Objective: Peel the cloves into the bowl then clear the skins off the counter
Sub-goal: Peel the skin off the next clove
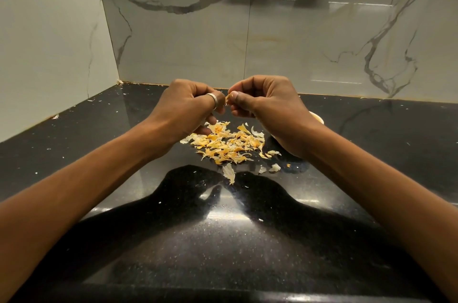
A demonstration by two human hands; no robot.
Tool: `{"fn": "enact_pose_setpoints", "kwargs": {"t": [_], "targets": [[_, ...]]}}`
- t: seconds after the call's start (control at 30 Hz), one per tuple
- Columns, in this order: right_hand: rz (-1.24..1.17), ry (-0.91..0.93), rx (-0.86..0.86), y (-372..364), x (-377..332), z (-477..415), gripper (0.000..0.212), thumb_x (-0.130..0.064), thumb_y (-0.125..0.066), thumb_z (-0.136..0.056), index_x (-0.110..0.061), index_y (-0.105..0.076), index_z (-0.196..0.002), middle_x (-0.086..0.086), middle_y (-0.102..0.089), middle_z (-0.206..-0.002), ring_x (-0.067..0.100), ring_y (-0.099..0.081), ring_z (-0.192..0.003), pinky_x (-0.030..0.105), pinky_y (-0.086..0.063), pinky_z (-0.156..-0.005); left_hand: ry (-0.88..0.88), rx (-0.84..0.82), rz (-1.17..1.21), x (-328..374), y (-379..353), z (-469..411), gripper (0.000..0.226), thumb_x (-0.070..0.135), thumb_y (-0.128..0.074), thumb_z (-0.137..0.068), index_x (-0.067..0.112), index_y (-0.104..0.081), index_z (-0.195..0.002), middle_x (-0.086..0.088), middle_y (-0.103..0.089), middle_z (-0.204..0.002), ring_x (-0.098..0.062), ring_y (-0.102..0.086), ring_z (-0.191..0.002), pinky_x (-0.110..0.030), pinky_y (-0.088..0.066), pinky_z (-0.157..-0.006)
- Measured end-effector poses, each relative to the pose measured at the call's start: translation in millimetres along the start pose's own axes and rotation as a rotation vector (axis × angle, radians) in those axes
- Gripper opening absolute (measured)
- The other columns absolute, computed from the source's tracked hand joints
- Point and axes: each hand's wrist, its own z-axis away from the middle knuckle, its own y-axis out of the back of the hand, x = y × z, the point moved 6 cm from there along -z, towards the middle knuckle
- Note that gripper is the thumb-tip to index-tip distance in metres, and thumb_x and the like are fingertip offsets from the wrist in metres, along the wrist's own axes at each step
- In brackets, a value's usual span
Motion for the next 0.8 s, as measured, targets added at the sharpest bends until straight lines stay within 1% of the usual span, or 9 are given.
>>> {"fn": "enact_pose_setpoints", "kwargs": {"t": [0.13,0.23,0.37,0.43,0.5,0.57,0.6,0.7,0.8], "targets": [[0.010,0.010,-0.007,-0.5,-0.7,0.1,0.013,-0.006,-0.062,-0.096,-0.003,-0.068,-0.107,0.014,-0.072,-0.095,0.011,-0.069,-0.078,0.019,-0.055,-0.070,0.009,0.007,0.018,-0.2,0.2,0.6,0.013,0.013,-0.061,-0.097,0.007,-0.072,-0.093,-0.008,-0.070,-0.086,-0.011,-0.064,-0.065,-0.025,-0.057,-0.053],[0.041,0.015,-0.011,-1.1,-0.8,-0.1,0.013,-0.008,-0.063,-0.096,-0.004,-0.069,-0.106,0.010,-0.072,-0.095,0.011,-0.069,-0.080,0.020,-0.055,-0.069,0.004,0.009,0.014,-0.3,0.0,0.5,0.013,0.014,-0.062,-0.097,0.006,-0.071,-0.093,-0.008,-0.069,-0.083,-0.009,-0.064,-0.063,-0.024,-0.056,-0.052],[0.089,0.024,-0.011,-1.6,-0.5,-0.5,0.013,-0.010,-0.066,-0.094,-0.004,-0.071,-0.104,0.008,-0.073,-0.093,0.009,-0.069,-0.079,0.018,-0.054,-0.065,-0.002,0.012,0.005,-1.2,0.8,0.5,0.012,0.015,-0.062,-0.097,0.009,-0.069,-0.089,-0.008,-0.068,-0.082,-0.009,-0.065,-0.064,-0.024,-0.056,-0.052],[0.118,0.041,-0.007,-1.5,-1.1,-0.4,0.010,-0.011,-0.068,-0.093,-0.007,-0.072,-0.101,0.007,-0.073,-0.091,0.011,-0.070,-0.079,0.019,-0.055,-0.065,-0.006,0.009,-0.006,-1.5,0.9,0.6,0.011,0.015,-0.063,-0.096,0.009,-0.069,-0.089,-0.009,-0.068,-0.083,-0.011,-0.066,-0.065,-0.024,-0.056,-0.052],[0.159,0.067,-0.001,-1.4,-2.3,-0.6,0.007,-0.012,-0.071,-0.091,-0.010,-0.073,-0.097,0.006,-0.074,-0.088,0.015,-0.071,-0.080,0.024,-0.058,-0.066,-0.008,0.012,-0.022,-2.2,1.5,0.2,0.011,0.016,-0.064,-0.095,0.008,-0.069,-0.090,-0.011,-0.069,-0.084,-0.013,-0.065,-0.066,-0.025,-0.056,-0.053],[0.253,0.119,0.016,-1.3,-3.9,-1.2,0.006,-0.014,-0.072,-0.091,-0.013,-0.074,-0.096,0.005,-0.074,-0.085,0.018,-0.072,-0.080,0.031,-0.062,-0.070,-0.012,0.016,-0.052,-2.6,1.6,0.0,0.011,0.018,-0.066,-0.093,0.008,-0.070,-0.090,-0.012,-0.069,-0.083,-0.012,-0.065,-0.065,-0.025,-0.056,-0.053],[0.325,0.159,0.027,-1.5,-5.1,-1.0,0.006,-0.014,-0.073,-0.090,-0.013,-0.075,-0.096,0.002,-0.074,-0.083,0.017,-0.071,-0.078,0.032,-0.062,-0.072,-0.020,0.018,-0.074,-2.7,1.3,-0.1,0.011,0.018,-0.067,-0.093,0.008,-0.070,-0.090,-0.011,-0.069,-0.082,-0.013,-0.066,-0.064,-0.026,-0.057,-0.053],[0.482,0.279,0.048,-5.2,-9.4,1.4,0.010,-0.014,-0.075,-0.088,-0.011,-0.076,-0.098,-0.004,-0.072,-0.082,0.007,-0.068,-0.073,0.026,-0.059,-0.071,-0.057,0.030,-0.161,-1.4,0.9,0.4,0.008,0.018,-0.069,-0.091,0.012,-0.070,-0.086,-0.010,-0.069,-0.079,-0.017,-0.068,-0.064,-0.024,-0.057,-0.053],[0.570,0.365,0.060,-9.5,-11.5,4.5,0.010,-0.013,-0.075,-0.087,-0.011,-0.077,-0.097,-0.001,-0.074,-0.084,0.009,-0.069,-0.075,0.029,-0.059,-0.071,-0.101,0.036,-0.235,1.8,0.9,1.1,0.007,0.017,-0.070,-0.091,0.013,-0.071,-0.085,-0.007,-0.069,-0.074,-0.021,-0.070,-0.064,-0.025,-0.059,-0.054]]}}
